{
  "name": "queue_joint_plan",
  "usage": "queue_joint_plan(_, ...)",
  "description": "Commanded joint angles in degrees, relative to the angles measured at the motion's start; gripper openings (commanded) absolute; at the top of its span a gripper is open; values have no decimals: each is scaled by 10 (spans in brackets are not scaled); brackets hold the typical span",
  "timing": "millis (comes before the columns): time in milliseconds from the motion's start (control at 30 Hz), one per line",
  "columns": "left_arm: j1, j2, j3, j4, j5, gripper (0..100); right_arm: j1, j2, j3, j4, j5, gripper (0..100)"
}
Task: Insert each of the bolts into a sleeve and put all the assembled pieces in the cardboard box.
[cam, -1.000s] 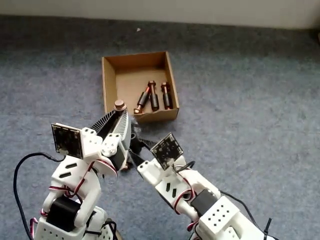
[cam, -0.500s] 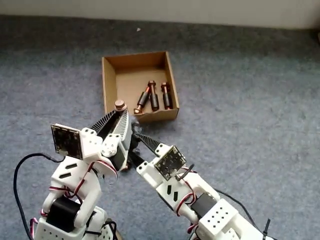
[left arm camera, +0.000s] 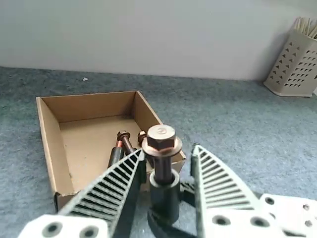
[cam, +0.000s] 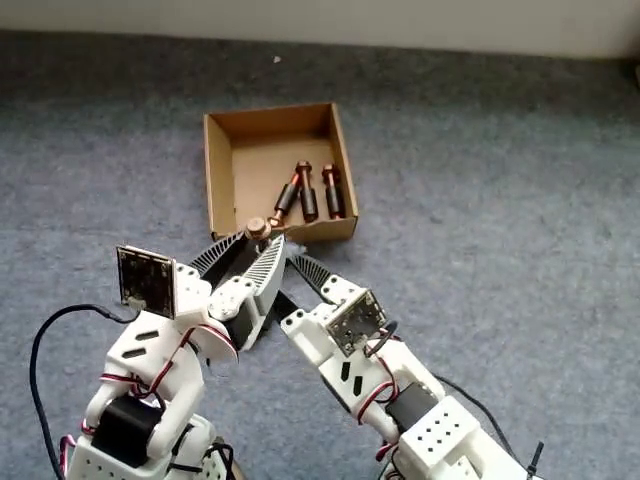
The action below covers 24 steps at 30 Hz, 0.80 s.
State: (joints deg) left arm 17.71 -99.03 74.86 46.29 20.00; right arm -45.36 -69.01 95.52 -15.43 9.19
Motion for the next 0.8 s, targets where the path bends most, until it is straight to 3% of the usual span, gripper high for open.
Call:
queue_joint_plan(0,3,-6,-29,32,-26,203,15,-12,15,-17,-15,5)
queue_joint_plan(200,-43,-6,-68,71,-74,204,35,-12,18,-13,-35,5)
queue_joint_plan(533,-261,-6,-141,126,-69,200,78,-11,43,15,-36,5)
queue_joint_plan(767,-397,-6,-137,236,-73,204,115,-11,41,24,-36,5)
